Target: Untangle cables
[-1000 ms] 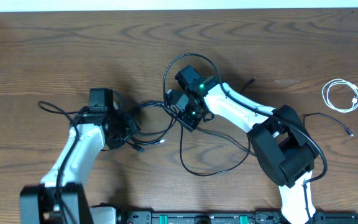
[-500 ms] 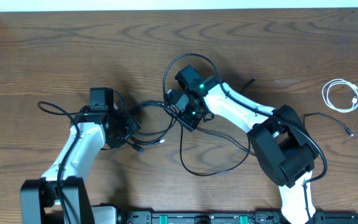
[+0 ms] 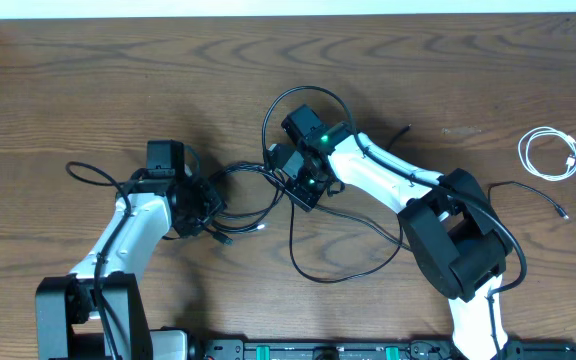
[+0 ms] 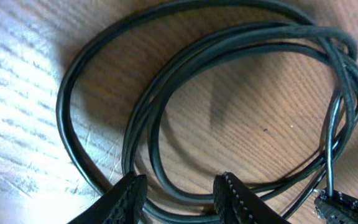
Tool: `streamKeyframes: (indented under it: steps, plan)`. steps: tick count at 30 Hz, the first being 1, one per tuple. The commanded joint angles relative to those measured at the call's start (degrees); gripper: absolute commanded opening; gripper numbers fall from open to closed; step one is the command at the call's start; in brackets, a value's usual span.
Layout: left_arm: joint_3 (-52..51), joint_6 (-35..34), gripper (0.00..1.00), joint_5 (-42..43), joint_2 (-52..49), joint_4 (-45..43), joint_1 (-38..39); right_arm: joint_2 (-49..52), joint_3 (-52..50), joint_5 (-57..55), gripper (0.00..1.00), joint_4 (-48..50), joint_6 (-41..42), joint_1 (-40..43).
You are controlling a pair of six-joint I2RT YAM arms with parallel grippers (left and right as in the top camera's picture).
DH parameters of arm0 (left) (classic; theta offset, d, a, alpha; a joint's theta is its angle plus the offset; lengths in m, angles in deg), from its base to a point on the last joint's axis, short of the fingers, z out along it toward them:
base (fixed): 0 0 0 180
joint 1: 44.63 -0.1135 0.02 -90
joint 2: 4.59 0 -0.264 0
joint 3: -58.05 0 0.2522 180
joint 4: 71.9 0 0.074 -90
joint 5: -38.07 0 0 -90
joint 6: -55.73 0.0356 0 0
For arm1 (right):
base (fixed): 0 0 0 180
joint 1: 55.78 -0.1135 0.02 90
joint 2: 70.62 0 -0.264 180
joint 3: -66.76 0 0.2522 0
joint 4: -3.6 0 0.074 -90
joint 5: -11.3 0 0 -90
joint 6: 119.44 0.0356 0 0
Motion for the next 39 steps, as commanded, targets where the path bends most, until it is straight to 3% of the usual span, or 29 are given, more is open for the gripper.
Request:
streamKeyframes:
  steps: [1, 14, 28, 32, 33, 39]
  plan:
    - [0.3, -1.1, 0.41, 0.9, -0.2, 0.3, 0.1, -1.7, -0.4, 0.3, 0.01, 0.0, 0.3, -0.1]
    - [-1.1, -5.3, 0.4, 0.4, -1.6, -2.0, 0.1, -1.7, -0.4, 0.3, 0.01, -0.1, 0.3, -0.1]
    - [-1.1, -5.4, 0.4, 0.2, -4.4, -3.0, 0.1, -1.7, -0.4, 0.3, 0.01, -0.1, 0.3, -0.1]
    - [-1.1, -5.4, 0.22, 0.2, -5.1, -3.4, 0.1, -1.7, -0.4, 0.3, 0.01, -0.2, 0.3, -0.2]
    - [-1.1, -5.1, 0.08, 0.2, -5.2, -3.6, 0.1, -1.7, -0.4, 0.3, 0.01, -0.6, 0.3, -0.2]
    - [-1.0, -4.9, 0.08, -4.4, -5.0, -3.7, -1.8, -4.0, -0.4, 3.1, 0.01, -3.3, 0.3, 1.2]
